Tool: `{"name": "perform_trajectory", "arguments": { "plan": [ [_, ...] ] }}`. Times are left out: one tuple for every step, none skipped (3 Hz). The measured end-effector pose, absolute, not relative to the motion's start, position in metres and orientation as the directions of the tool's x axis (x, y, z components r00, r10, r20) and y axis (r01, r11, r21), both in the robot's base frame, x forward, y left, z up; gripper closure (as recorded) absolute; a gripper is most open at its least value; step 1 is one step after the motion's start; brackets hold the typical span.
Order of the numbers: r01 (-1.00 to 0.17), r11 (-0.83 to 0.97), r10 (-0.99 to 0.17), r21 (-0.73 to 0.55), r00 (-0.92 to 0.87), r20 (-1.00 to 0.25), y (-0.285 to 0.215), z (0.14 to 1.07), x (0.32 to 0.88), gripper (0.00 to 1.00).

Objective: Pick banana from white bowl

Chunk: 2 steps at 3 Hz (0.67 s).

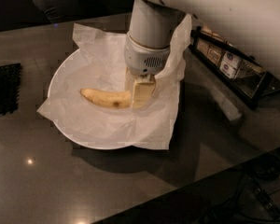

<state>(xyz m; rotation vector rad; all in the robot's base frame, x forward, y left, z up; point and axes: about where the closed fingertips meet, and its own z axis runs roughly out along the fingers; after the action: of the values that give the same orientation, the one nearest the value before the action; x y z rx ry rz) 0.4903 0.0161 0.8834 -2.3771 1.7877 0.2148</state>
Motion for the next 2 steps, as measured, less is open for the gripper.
{"name": "perform_trajectory", "arguments": {
  "plan": [
    [-0.95,-0.311,-0.914,-0.01,0.302,-0.272,0.033,0.861,0.489,1.0],
    [-0.942,-0.335,-0.899,0.033,0.309,-0.31,0.045,0.84,0.483,1.0]
  ]
}}
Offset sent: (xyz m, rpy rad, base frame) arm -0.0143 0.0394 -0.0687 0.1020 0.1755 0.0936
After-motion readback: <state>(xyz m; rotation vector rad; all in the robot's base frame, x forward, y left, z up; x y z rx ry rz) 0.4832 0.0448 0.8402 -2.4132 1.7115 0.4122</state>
